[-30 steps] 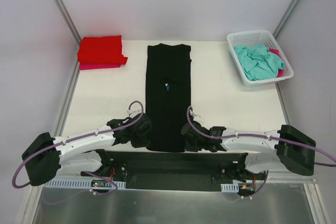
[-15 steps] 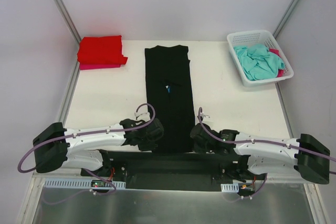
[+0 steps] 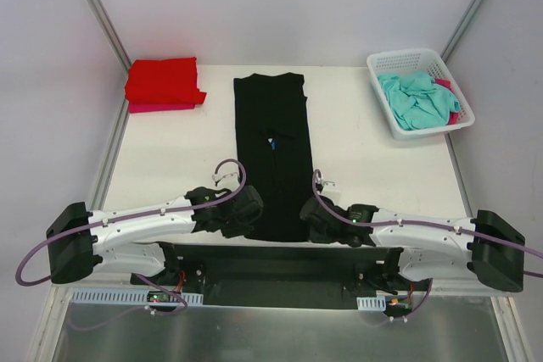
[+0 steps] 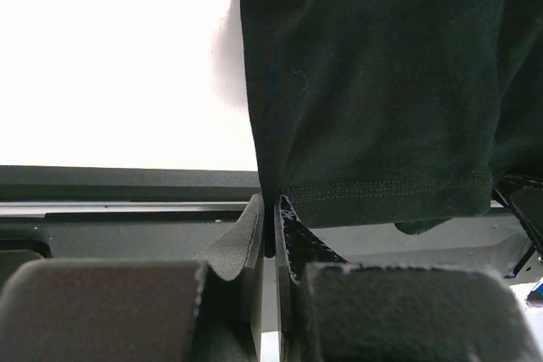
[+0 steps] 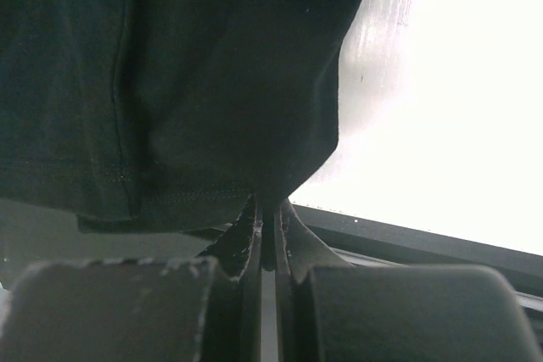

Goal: Fold and stack the t-shirts

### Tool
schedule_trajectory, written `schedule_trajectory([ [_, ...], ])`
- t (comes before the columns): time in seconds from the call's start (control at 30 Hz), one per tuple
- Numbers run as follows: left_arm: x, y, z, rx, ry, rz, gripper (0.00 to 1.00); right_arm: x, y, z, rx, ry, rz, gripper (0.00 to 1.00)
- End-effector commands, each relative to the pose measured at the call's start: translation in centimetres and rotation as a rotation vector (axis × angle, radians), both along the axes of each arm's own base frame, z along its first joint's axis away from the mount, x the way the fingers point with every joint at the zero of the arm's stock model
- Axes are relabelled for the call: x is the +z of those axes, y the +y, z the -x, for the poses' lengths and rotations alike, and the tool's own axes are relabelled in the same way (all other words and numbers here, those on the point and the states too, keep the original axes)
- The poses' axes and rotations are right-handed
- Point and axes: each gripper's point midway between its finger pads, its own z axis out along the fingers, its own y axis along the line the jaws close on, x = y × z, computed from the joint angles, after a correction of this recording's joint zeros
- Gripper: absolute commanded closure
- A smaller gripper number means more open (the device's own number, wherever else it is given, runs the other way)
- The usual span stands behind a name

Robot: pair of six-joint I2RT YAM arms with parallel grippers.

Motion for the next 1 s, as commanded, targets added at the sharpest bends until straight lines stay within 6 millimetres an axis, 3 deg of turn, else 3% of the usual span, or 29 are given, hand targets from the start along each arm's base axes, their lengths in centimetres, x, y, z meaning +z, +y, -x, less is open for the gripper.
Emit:
schedule_trajectory([
  [0.0,1.1,1.1,-0.9,0.017,-0.05,-0.061,1.0,1.7,-0.1,-1.4,-0.005,-0.069,0.034,0.99],
  [0.5,4.0,1.6,-4.2,0.044,-0.132,-0.099,1.0,5.8,-2.1,-5.4,-0.033,-0.145,0.066,0.99],
  [0.97,6.6,1.6,-8.9,0.065,-0.179,-0.114,1.0,8.0,-0.2,-9.8,-0.011,-0.145,0.05,0.99],
])
